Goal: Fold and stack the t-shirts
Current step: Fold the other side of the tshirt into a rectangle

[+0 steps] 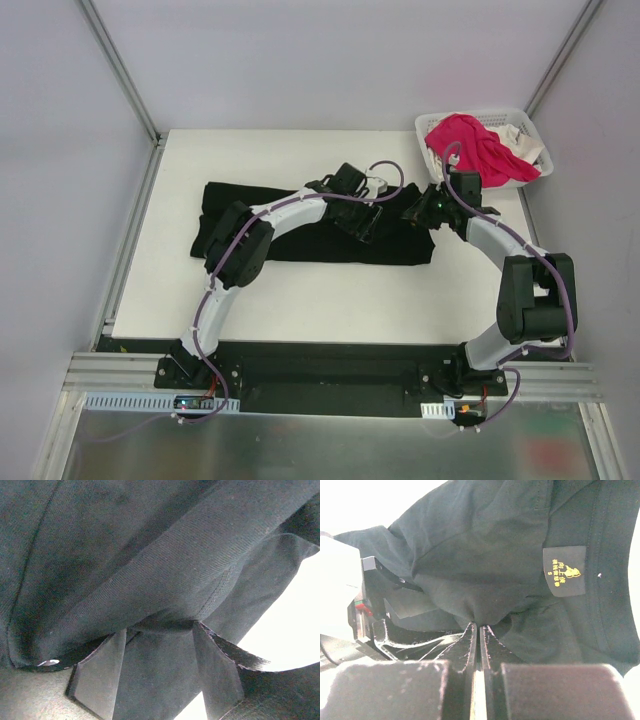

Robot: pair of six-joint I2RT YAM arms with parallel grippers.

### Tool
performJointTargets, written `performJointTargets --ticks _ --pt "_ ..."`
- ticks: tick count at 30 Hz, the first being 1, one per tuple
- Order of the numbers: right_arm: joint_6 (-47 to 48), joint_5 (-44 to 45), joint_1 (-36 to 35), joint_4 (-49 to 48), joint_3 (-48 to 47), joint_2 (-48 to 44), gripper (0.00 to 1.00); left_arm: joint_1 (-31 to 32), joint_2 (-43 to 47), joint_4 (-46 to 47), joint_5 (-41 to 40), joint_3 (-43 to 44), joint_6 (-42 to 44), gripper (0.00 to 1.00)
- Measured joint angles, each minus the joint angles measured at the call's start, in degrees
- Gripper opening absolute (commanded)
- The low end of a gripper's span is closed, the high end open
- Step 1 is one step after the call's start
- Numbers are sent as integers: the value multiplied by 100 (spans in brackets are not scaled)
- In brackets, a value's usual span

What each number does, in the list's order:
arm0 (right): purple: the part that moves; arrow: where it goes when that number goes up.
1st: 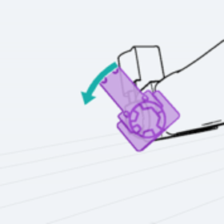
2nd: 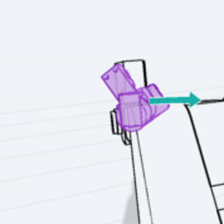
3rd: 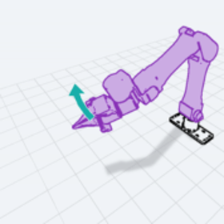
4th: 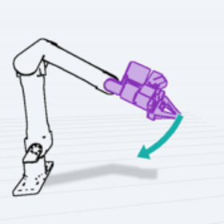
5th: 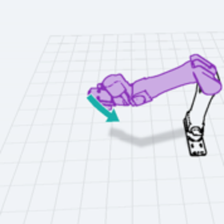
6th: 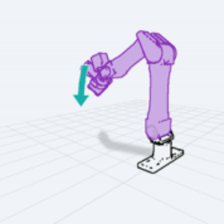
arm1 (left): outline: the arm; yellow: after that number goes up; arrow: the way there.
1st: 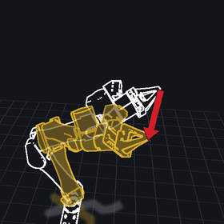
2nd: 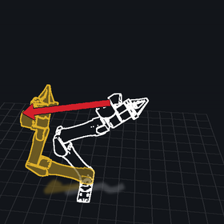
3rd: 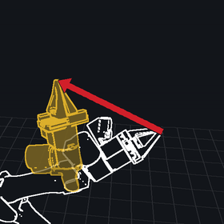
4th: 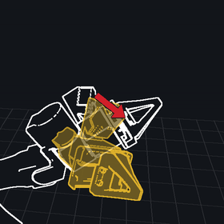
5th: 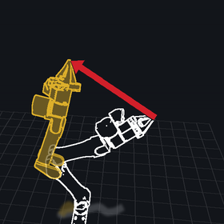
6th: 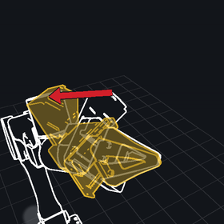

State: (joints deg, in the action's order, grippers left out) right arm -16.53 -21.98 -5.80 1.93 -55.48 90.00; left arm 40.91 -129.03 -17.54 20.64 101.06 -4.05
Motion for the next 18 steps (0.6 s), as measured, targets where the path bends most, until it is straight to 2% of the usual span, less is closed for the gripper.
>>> performJointTargets --ticks 6,10,12,14,18 --pt "-2 -4 0 0 11 0 1 -7 -109 -22 -37 68 4 34" --pt "-22 -9 0 -9 24 0 1 -7 -127 -26 -107 72 9 15" --pt "-39 -26 0 -37 42 0 1 -7 -136 -31 -146 81 0 11" --pt "-44 -42 0 -59 59 0 1 -4 -146 -31 -151 87 0 0" --pt "-61 -52 0 -114 87 0 1 0 -153 -33 -170 101 -4 0"
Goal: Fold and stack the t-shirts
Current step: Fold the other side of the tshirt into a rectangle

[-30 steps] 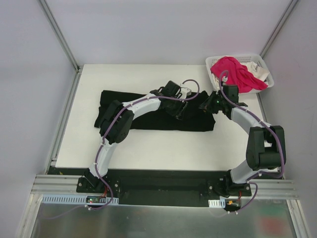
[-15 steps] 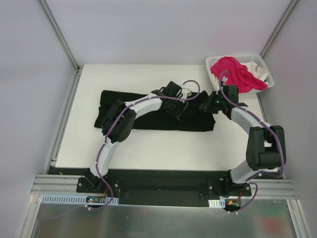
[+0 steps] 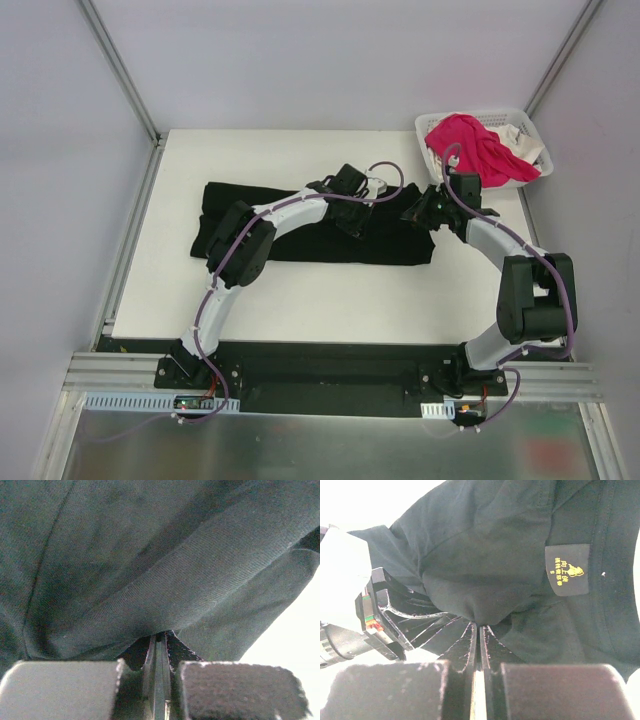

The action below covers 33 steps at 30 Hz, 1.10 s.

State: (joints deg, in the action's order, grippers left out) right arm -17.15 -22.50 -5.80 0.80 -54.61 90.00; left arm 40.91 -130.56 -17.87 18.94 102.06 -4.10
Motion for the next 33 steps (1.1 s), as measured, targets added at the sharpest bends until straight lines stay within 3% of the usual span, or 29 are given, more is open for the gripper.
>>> performJointTargets --ticks 12,33 --pt "-20 -57 0 -61 20 0 1 9 52 0 -273 -44 -42 0" --pt "-20 -98 -61 -101 466 -46 1 33 1425 -81 -1305 -1027 -144 0"
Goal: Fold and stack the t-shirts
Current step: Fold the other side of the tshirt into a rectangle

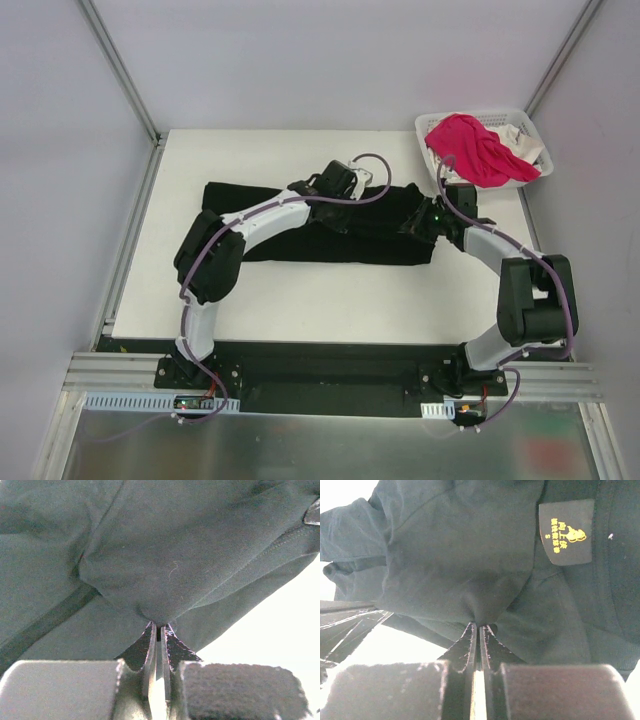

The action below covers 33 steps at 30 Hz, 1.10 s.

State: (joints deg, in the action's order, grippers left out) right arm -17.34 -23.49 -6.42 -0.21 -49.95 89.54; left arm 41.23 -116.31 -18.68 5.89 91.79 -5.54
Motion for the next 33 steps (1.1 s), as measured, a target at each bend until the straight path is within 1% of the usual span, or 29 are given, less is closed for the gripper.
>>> performJointTargets --ticks 9,14,18,23,28,30,31,32,33 --pt "-2 -118 -98 68 210 -240 1 7 745 2 7 -595 0 0" --pt "0 -149 -131 166 284 -481 1 9 1047 -11 177 -852 -2 0" --pt "0 -146 -140 258 341 -625 1 7 1078 -72 415 -905 24 0" --pt "-2 -138 -140 374 428 -645 2 4 1075 -236 852 -905 44 0" --pt "-2 -140 -162 415 433 -645 2 4 1067 -433 1108 -905 63 0" --pt "-2 -142 -177 433 435 -645 8 4 1067 -472 1169 -905 68 1" --pt "0 -140 -184 435 437 -645 13 4 1067 -476 1187 -905 70 4" --pt "0 -138 -188 437 444 -645 18 4 1067 -479 1204 -905 81 4" --pt "-2 -136 -195 439 455 -645 21 4 1067 -483 1211 -905 103 7"
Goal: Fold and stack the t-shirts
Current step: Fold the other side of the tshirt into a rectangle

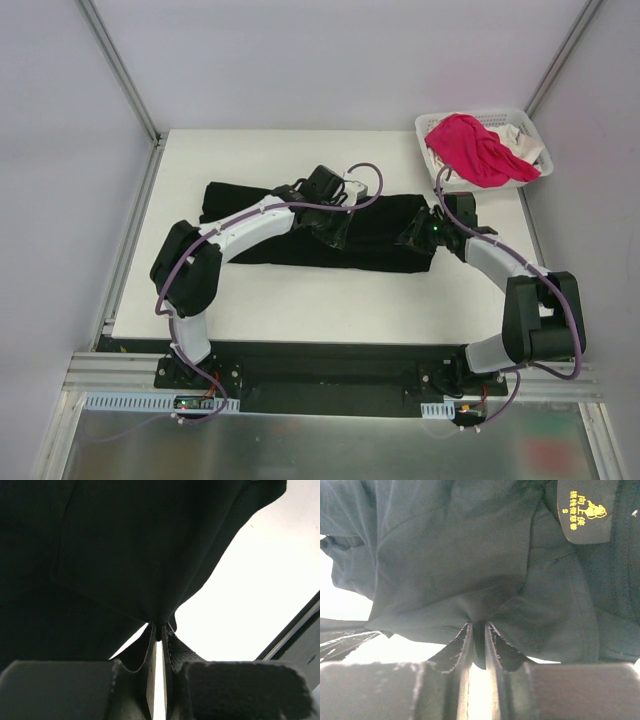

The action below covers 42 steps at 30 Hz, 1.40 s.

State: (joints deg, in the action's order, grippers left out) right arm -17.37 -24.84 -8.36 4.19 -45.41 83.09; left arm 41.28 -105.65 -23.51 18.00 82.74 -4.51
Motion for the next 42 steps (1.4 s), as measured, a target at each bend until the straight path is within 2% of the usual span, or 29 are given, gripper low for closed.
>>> performJointTargets --ticks 1,3,4,7,8,9,10,20,24,32,34,42 --pt "-4 2 -2 0 11 2 24 0 -2 -17 0 0 24 8" --pt "0 20 -4 9 33 7 30 -4 -2 -81 0 0 70 22" --pt "-4 28 -4 20 44 7 32 -7 -2 -120 0 0 96 25" --pt "0 50 -4 28 92 7 33 -7 -2 -251 13 0 140 45" --pt "4 57 -4 31 114 7 33 -7 -2 -273 22 0 151 53" --pt "4 63 -4 42 140 4 33 -7 -2 -306 46 0 151 65" --pt "4 85 -4 50 166 4 33 -7 -2 -319 63 0 177 67" --pt "31 350 -4 297 177 -411 33 -7 -2 -400 -11 4 219 68" --pt "85 422 -4 479 -216 -398 30 -7 -15 -468 -256 90 243 68" --pt "118 372 -15 293 -1624 1016 26 -216 -697 -479 -632 1366 431 67" --pt "111 343 -35 284 -1786 1309 22 -343 -841 -468 -636 1545 435 68" --pt "55 164 -184 260 -2778 2656 22 -769 -1488 -487 -555 2210 538 68"
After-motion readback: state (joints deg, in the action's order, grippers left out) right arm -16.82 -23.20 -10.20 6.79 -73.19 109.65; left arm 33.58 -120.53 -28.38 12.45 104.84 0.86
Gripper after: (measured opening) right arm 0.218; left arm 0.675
